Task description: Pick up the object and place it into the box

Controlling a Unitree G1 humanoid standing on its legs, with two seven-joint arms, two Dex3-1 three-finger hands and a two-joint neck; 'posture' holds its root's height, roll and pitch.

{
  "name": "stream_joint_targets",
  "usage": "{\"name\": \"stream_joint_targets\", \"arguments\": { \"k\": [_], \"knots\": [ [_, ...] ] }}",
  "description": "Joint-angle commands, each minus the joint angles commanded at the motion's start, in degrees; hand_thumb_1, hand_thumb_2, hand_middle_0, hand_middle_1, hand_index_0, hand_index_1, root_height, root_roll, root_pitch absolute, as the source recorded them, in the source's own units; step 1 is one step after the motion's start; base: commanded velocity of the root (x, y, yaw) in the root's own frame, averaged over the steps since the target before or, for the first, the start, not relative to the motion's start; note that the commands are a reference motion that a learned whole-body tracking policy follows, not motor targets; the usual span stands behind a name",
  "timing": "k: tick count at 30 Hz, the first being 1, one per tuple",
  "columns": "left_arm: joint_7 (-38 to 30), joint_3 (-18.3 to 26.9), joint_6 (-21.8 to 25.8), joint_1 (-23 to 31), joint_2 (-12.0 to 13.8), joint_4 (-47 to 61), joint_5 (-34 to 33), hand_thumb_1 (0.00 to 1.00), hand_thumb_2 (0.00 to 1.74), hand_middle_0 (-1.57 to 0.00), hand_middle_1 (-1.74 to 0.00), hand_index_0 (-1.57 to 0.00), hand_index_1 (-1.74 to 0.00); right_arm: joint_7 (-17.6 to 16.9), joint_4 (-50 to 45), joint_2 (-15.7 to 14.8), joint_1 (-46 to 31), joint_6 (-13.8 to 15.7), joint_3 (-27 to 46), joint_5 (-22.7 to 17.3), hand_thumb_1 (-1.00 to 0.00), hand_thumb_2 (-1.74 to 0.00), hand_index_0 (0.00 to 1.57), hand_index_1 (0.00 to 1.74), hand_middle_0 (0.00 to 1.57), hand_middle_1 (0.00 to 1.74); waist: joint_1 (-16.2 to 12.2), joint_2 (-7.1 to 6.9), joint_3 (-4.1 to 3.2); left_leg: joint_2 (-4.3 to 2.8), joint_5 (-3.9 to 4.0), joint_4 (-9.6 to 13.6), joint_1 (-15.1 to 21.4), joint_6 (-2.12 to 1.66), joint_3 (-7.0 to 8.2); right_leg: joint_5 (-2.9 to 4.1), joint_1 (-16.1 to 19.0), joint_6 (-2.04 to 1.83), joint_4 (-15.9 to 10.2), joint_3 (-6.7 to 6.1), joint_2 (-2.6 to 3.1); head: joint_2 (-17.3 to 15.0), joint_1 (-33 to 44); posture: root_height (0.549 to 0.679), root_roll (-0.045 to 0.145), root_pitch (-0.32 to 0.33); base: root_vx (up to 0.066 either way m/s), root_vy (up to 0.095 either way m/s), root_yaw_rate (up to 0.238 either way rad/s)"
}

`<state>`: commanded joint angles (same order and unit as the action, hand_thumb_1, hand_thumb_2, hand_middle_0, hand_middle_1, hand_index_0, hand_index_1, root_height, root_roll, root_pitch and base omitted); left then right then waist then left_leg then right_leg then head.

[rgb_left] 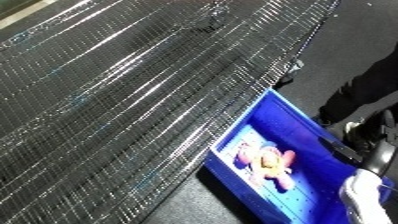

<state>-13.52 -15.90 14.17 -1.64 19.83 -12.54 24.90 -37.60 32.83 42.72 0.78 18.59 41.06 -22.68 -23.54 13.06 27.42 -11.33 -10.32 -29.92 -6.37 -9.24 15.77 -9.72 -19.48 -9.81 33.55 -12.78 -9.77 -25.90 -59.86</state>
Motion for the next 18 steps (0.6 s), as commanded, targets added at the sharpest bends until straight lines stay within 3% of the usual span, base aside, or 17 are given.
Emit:
{"name": "stream_joint_targets", "arguments": {
  "k": [8,18],
  "knots": [
    [0.2,1.3,-0.1,0.7,0.0,0.8,0.4,1.00,1.74,-1.57,-1.74,-1.57,-1.74,2.4,-1.9,-1.1,-0.9,0.8,-1.3,-0.7,0.00,0.00,0.00,0.00,0.00,0.00,0.8,-0.35,-0.08,-0.03,0.51,0.3,-0.3,-0.02,-0.34,0.13,0.2,-0.03,-0.5,0.26,-0.02,-0.8,1.9,0.642,0.110,-0.124,-0.007,-0.008,0.007],
    [-0.7,5.6,-0.6,2.4,-0.6,1.9,1.9,1.00,1.74,-1.57,-1.74,-1.57,-1.74,6.6,-17.7,-6.5,-1.4,-0.2,-9.2,4.9,0.00,0.00,0.00,0.00,0.00,0.00,3.4,-2.49,-0.70,-0.45,0.55,-0.3,-1.1,0.38,-1.64,0.21,0.2,-0.21,0.1,1.17,0.08,-3.6,8.3,0.641,0.099,-0.125,-0.024,-0.010,0.077]
  ]
}}
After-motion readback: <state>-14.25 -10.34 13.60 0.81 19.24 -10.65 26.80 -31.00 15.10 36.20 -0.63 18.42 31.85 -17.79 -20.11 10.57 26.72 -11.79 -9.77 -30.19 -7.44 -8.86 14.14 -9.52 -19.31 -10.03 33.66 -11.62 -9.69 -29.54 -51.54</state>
